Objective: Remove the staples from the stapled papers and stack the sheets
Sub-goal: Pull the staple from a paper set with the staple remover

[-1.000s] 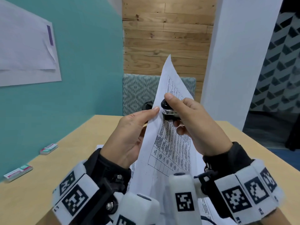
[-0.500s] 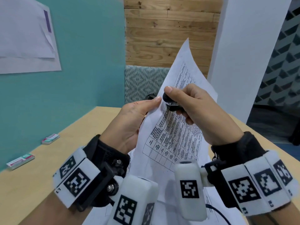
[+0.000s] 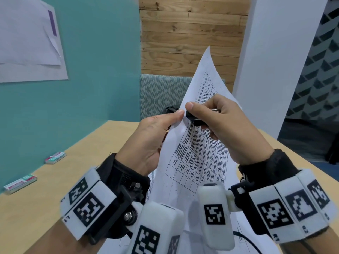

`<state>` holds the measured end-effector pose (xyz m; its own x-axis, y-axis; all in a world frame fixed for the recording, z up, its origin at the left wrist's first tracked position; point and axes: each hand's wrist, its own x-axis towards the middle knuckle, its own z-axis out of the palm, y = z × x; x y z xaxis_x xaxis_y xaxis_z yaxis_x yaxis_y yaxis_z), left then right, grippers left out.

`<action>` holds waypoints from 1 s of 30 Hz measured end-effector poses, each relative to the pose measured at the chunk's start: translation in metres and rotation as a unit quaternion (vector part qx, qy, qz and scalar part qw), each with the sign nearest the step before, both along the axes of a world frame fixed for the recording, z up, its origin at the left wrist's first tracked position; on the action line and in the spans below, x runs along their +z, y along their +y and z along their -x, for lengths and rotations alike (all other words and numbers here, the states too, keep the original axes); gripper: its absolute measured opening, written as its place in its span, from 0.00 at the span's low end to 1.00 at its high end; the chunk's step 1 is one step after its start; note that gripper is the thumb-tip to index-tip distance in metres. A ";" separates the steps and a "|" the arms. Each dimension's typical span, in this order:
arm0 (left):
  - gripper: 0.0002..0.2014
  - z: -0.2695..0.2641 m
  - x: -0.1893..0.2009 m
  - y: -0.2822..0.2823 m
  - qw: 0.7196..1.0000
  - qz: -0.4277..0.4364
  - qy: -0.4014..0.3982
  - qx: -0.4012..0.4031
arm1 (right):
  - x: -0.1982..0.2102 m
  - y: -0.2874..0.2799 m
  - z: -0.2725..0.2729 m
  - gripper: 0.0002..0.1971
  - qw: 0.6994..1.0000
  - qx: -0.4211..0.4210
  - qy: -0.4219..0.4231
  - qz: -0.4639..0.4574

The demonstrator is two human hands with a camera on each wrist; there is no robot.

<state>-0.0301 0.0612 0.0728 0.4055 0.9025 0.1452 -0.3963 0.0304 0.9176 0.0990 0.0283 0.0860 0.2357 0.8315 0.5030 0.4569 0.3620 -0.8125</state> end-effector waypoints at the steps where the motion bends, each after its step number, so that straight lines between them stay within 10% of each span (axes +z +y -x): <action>1: 0.09 0.000 0.000 0.000 1.000 -0.004 -0.001 0.000 | 0.000 -0.001 0.001 0.21 1.000 -0.009 -0.008 0.000; 22: 0.21 -0.004 -0.014 0.007 0.997 0.011 0.076 -0.021 | -0.003 0.004 -0.008 0.11 0.981 0.068 0.111 0.144; 30: 0.06 -0.001 -0.010 0.009 0.992 -0.076 0.104 0.001 | 0.007 -0.005 -0.013 0.09 0.977 0.098 0.115 0.150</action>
<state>-0.0294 0.0700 0.0625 0.4383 0.8779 0.1928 -0.1986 -0.1146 0.9734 0.1117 0.0231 0.0928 0.1359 0.9737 0.1827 0.1965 0.1543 -0.9683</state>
